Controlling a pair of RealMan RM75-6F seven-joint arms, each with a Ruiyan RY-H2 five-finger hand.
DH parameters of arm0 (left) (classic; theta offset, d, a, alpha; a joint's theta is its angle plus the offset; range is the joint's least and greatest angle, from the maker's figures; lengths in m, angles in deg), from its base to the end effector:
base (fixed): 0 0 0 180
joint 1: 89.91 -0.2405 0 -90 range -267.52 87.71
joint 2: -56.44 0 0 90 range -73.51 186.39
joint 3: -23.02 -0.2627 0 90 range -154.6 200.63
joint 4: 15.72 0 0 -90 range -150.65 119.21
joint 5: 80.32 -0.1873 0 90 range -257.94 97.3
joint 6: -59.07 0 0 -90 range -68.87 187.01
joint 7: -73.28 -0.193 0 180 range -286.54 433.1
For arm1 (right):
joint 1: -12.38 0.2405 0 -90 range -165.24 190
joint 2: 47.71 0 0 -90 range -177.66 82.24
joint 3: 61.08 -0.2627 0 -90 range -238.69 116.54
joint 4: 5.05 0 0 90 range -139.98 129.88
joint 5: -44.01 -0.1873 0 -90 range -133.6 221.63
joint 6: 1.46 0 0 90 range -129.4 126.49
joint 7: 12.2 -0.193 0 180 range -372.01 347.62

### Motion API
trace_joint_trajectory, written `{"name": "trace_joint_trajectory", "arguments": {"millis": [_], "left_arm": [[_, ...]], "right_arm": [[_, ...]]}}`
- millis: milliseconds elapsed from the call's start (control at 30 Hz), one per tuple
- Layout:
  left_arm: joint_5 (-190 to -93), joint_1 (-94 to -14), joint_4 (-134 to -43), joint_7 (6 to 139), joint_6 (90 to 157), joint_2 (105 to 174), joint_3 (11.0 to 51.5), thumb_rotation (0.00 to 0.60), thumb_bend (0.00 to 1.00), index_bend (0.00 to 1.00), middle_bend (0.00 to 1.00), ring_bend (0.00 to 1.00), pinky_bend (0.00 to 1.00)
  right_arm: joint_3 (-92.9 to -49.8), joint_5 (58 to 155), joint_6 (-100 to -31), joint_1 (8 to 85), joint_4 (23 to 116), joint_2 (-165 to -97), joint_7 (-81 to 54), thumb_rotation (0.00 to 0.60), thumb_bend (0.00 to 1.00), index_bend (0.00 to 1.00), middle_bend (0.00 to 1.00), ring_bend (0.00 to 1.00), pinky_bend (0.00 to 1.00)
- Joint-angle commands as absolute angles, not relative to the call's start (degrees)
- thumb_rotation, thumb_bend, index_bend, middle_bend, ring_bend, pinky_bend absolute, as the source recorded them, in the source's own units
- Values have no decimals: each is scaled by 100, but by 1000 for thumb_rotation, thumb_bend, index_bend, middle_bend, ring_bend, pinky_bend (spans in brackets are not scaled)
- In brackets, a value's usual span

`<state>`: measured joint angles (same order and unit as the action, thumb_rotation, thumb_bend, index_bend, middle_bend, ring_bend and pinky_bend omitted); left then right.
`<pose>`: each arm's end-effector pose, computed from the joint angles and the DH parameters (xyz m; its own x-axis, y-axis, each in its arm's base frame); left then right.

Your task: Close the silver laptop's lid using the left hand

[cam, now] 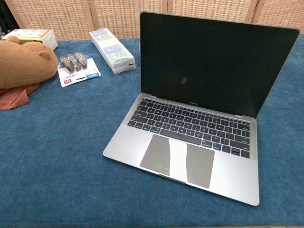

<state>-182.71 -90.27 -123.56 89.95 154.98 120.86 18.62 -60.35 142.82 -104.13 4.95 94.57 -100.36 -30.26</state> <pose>-0.2258 0.1743 0.1699 -0.1703 0.0267 0.9850 0.9675 -0.1849 0.1723 -0.2739 -0.1501 0.2563 0.1513 0.1292 0.9800 -0.9834 -0.0805 0.1625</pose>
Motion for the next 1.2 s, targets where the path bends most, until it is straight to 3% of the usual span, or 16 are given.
{"name": "trace_joint_trajectory", "arguments": {"millis": [33,767,1200], "left_arm": [[-18276,-9027,-12355,8993,15494,12085,1856,600,122,227,57,116,111],[-18118,-8818,-12369,8988,15196,11997,1970,600,122,227,57,114,111],[-17982,-7631,-12214,8904,14151,11475,2771,600,121,223,57,103,111]], "right_arm": [[-6033,14287,-10411,496,9459,-10035,-3024,600,191,0,0,0,0],[-6066,14167,-10376,509,9415,-10029,-3127,600,191,0,0,0,0],[-6056,14186,-10426,474,9412,-10013,-3158,600,191,0,0,0,0]]}}
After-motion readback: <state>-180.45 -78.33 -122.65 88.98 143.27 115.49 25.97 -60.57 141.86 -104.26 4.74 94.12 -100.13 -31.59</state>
